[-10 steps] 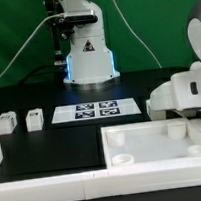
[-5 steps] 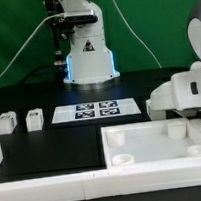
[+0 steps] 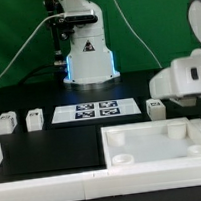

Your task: Assemble one leg

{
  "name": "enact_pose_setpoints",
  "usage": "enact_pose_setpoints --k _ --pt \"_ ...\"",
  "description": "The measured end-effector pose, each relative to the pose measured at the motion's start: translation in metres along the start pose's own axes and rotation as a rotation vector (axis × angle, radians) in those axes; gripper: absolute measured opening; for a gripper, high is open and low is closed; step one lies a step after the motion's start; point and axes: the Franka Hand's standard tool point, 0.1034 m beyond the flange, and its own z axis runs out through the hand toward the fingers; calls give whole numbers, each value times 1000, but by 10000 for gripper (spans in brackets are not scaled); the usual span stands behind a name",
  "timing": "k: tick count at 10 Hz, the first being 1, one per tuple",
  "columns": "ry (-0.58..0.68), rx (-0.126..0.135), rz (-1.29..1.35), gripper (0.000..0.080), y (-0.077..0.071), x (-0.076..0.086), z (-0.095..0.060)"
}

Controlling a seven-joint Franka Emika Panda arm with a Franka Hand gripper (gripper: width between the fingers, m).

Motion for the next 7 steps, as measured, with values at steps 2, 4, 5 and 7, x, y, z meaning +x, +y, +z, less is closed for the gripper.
enact_pose_setpoints --k 2,4,5,7 --pt "23 8 10 293 10 -16 -16" --pt "86 23 -5 293 21 -34 -32" --pt "97 24 -6 293 20 -33 -30" --pt "288 46 -6 293 15 -19 -44"
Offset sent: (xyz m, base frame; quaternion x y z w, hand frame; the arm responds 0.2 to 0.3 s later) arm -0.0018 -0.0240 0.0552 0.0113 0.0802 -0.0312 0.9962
